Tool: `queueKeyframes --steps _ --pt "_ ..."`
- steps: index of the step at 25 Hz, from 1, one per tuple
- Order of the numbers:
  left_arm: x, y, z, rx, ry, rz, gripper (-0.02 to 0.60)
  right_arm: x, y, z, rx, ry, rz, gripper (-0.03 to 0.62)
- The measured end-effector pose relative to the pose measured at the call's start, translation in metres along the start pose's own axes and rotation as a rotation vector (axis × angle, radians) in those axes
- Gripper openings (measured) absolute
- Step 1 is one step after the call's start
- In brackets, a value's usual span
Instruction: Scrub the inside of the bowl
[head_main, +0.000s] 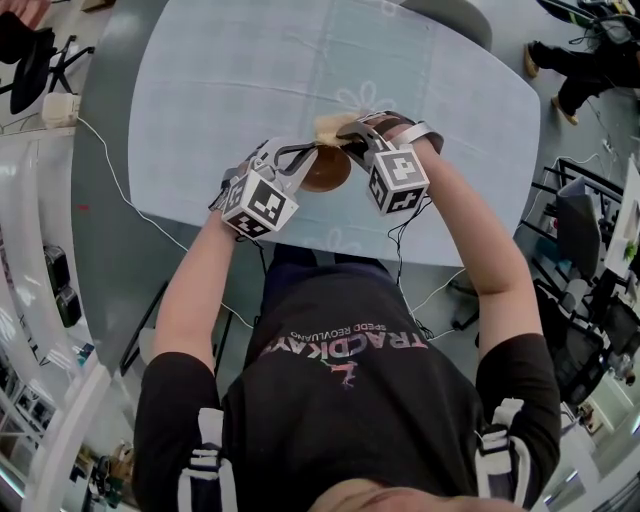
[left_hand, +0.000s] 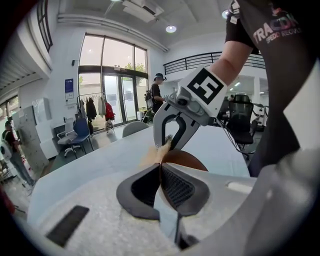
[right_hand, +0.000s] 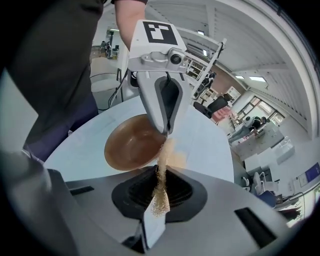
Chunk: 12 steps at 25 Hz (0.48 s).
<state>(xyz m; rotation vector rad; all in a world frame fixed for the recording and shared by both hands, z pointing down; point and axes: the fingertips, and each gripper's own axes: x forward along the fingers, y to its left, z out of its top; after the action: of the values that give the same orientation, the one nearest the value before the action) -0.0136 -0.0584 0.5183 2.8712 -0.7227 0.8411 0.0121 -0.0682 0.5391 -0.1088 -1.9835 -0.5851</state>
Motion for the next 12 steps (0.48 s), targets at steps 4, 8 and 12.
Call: queueKeyframes --steps 4,8,12 --pt "-0.003 0.011 -0.004 -0.097 -0.027 0.039 0.025 0.0 0.0 -0.004 0.046 0.006 -0.005 0.032" --pt "-0.01 0.031 0.002 -0.277 -0.089 0.124 0.025 -0.007 -0.004 -0.015 0.156 0.009 -0.034 0.032" --pt "-0.015 0.053 -0.002 -0.463 -0.139 0.222 0.025 -0.011 -0.004 -0.026 0.253 0.01 -0.061 0.032"
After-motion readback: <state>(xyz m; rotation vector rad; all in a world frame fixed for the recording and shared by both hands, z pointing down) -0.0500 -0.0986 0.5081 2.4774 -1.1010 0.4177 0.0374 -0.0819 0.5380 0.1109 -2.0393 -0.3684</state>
